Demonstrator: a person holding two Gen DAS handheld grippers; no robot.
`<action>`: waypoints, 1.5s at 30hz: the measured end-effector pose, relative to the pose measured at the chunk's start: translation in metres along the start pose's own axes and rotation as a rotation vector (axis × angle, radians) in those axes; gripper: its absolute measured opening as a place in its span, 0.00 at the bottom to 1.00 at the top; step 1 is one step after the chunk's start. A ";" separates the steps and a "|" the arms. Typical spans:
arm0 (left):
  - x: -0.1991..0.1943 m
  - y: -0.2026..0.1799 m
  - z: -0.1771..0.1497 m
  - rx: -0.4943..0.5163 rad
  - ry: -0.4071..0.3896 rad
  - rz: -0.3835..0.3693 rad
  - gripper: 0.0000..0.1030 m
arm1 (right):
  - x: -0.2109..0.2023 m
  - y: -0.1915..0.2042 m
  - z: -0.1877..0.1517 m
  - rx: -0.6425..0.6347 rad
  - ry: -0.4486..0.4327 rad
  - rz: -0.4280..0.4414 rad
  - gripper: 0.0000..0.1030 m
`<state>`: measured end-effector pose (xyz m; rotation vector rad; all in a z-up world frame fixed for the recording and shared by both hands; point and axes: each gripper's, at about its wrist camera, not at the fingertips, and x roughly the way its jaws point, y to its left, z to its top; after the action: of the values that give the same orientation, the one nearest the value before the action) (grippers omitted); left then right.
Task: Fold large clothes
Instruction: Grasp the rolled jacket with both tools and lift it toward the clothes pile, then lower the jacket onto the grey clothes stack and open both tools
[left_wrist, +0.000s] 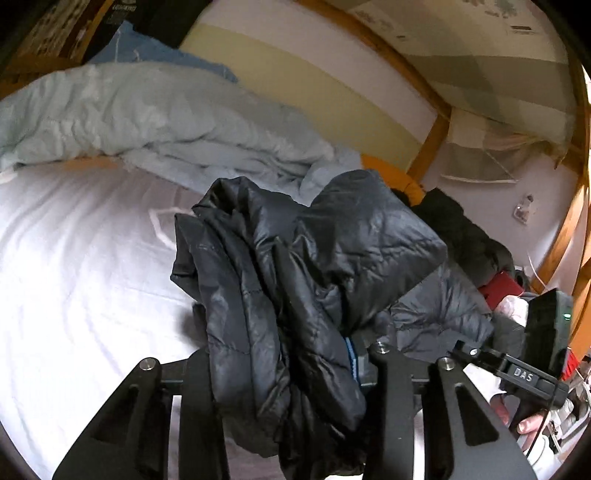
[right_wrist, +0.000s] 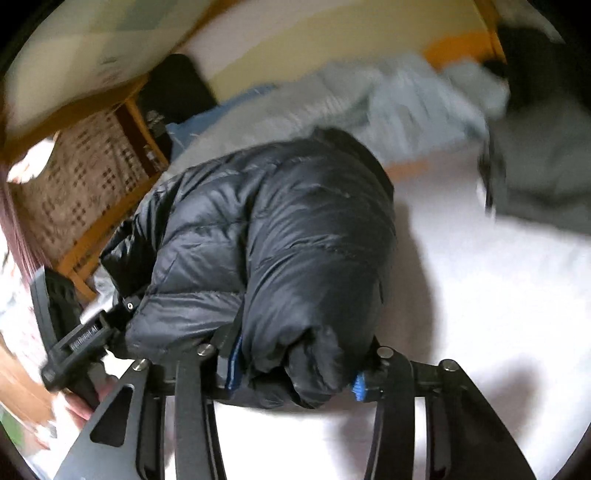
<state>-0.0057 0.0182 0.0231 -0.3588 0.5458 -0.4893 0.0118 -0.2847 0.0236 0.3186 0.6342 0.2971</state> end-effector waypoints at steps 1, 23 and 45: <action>-0.003 -0.008 0.000 0.019 -0.013 0.001 0.35 | -0.010 0.007 0.002 -0.045 -0.032 -0.013 0.41; 0.128 -0.242 0.113 0.314 -0.182 -0.106 0.34 | -0.156 -0.063 0.148 -0.280 -0.601 -0.433 0.39; 0.353 -0.292 0.074 0.328 0.074 -0.262 0.32 | -0.111 -0.256 0.180 0.013 -0.219 -0.667 0.34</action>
<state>0.1994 -0.3953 0.0695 -0.0973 0.4818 -0.8353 0.0824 -0.5942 0.1223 0.1348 0.4941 -0.3767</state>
